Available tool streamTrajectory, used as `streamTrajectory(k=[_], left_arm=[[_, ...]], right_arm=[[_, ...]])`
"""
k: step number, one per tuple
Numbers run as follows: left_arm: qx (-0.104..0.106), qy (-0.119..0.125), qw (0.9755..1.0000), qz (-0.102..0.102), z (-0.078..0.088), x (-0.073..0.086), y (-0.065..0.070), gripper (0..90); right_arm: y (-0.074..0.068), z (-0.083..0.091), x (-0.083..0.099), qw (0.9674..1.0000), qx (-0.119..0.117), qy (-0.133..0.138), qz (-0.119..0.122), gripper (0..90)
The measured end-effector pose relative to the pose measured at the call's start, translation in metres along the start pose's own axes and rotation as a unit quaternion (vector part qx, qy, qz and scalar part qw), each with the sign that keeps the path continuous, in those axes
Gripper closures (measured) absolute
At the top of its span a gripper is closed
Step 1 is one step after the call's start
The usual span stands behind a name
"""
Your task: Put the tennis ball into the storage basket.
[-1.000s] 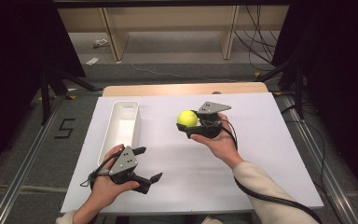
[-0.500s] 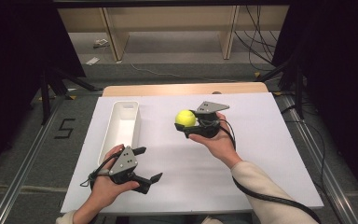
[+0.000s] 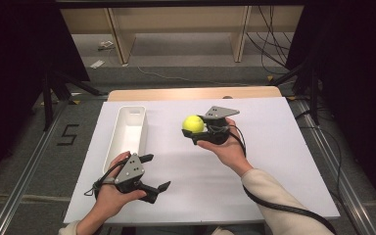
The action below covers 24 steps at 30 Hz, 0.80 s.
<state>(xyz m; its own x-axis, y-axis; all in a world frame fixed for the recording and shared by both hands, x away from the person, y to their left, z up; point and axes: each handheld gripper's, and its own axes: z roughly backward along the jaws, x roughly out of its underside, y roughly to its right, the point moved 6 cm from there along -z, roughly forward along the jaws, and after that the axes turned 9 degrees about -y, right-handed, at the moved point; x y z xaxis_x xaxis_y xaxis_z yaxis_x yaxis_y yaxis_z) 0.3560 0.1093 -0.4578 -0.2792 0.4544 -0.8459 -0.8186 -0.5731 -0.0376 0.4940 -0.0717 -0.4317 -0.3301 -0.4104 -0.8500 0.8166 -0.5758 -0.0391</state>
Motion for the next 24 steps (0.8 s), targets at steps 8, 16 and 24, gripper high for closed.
streamTrajectory(k=[8,16,24], left_arm=[[0.000,0.000,1.0000,0.000,0.0000,0.0001,-0.0001,0.2],[0.001,0.000,1.0000,0.000,-0.0001,0.0000,0.0001,0.2],[0.000,-0.001,1.0000,0.000,-0.0001,0.0001,0.0000,0.2]], right_arm=[[-0.0014,-0.0015,-0.0010,1.0000,-0.002,0.000,-0.001,26.8],[-0.0033,-0.0039,-0.0025,1.0000,-0.005,0.001,0.003,26.8],[-0.0055,-0.0059,-0.0044,1.0000,-0.008,0.001,0.003,26.8]])
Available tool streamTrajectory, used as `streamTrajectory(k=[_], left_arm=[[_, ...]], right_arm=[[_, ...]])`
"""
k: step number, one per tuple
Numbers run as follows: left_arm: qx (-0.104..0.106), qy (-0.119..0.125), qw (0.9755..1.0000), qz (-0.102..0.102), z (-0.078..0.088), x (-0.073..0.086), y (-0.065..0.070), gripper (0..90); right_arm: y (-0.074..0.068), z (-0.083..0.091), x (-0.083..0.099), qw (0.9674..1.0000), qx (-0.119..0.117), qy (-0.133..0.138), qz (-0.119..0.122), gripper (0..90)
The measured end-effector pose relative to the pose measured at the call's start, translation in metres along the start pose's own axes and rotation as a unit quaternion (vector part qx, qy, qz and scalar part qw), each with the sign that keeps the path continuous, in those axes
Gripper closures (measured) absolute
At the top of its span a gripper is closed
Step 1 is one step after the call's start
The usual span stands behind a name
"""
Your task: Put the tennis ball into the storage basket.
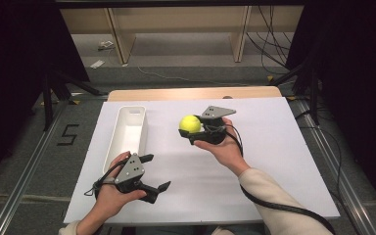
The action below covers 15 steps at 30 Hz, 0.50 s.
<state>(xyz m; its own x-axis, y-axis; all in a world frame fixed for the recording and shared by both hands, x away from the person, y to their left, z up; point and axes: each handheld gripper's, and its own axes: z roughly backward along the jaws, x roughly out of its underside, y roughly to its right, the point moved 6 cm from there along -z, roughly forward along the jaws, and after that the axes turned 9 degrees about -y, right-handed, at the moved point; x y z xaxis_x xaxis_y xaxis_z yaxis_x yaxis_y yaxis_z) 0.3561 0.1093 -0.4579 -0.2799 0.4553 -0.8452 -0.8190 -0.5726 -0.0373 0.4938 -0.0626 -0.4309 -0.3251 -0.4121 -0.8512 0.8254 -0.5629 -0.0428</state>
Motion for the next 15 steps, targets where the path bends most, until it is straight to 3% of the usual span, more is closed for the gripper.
streamTrajectory(k=[15], left_arm=[[0.001,0.000,1.0000,0.000,0.0000,0.0000,0.0002,0.3]], right_arm=[[-0.0030,-0.0029,-0.0026,1.0000,-0.004,0.001,0.002,26.8]])
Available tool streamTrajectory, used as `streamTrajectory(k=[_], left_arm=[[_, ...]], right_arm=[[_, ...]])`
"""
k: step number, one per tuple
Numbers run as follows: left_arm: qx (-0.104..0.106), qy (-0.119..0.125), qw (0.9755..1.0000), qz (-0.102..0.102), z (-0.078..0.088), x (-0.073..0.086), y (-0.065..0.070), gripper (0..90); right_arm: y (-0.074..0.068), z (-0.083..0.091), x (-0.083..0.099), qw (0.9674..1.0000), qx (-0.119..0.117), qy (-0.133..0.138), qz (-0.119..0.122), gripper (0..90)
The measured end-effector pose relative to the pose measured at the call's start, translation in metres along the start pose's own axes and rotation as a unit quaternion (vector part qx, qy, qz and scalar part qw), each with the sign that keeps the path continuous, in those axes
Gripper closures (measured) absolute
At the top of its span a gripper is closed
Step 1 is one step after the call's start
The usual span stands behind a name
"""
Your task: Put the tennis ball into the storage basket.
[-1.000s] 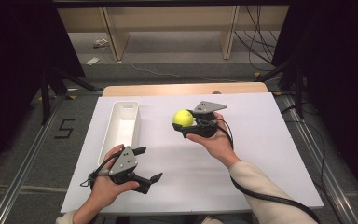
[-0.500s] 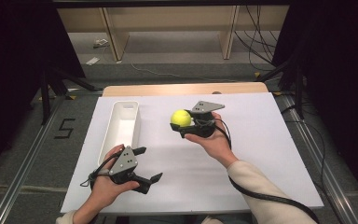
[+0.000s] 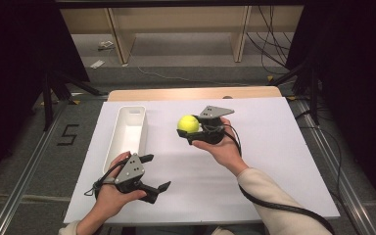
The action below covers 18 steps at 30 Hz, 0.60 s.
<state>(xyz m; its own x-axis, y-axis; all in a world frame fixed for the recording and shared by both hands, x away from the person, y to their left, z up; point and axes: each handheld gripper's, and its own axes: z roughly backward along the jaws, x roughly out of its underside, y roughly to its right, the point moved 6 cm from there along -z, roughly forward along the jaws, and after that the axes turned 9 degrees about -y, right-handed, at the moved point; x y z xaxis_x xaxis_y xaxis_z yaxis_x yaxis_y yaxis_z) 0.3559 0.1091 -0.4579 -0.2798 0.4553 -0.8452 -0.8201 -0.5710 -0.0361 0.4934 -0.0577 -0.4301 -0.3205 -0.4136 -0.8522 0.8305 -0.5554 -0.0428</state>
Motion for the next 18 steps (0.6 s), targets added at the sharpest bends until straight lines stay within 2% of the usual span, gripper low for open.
streamTrajectory(k=[18], left_arm=[[-0.001,0.000,1.0000,0.000,0.0000,0.0000,0.0000,0.3]], right_arm=[[-0.0031,-0.0040,-0.0033,1.0000,-0.004,0.002,0.001,26.8]])
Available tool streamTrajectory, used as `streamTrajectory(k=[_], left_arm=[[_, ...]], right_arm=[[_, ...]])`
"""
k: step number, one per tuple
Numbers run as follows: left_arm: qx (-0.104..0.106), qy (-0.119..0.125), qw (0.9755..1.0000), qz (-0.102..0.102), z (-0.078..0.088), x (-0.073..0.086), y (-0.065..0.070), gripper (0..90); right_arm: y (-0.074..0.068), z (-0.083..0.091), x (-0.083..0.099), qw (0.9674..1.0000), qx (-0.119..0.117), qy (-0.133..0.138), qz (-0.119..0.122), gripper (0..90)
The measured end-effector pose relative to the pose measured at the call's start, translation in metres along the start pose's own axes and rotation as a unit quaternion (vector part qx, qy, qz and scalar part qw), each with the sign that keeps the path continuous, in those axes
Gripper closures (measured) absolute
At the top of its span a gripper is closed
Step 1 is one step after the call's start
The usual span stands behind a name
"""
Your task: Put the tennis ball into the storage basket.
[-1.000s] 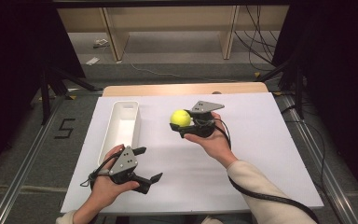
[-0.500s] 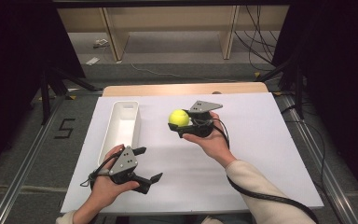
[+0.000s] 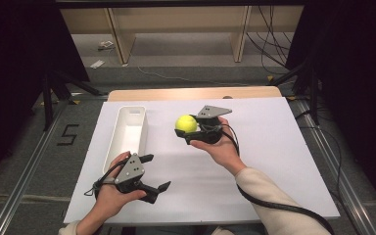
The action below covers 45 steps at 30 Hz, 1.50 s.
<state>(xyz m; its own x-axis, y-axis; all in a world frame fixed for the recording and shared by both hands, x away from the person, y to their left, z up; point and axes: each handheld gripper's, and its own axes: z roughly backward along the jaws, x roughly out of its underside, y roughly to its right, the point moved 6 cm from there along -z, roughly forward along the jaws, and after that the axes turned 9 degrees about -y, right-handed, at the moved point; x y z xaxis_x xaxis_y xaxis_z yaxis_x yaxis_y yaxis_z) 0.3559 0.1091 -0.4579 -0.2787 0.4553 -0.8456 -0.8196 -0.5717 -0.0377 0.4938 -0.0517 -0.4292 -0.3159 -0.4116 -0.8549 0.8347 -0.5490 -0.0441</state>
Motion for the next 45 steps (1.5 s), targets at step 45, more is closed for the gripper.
streamTrajectory(k=[45], left_arm=[[0.000,-0.001,1.0000,-0.001,0.001,0.000,0.000,0.3]], right_arm=[[-0.011,-0.012,-0.008,0.9999,-0.011,0.001,0.009,26.8]])
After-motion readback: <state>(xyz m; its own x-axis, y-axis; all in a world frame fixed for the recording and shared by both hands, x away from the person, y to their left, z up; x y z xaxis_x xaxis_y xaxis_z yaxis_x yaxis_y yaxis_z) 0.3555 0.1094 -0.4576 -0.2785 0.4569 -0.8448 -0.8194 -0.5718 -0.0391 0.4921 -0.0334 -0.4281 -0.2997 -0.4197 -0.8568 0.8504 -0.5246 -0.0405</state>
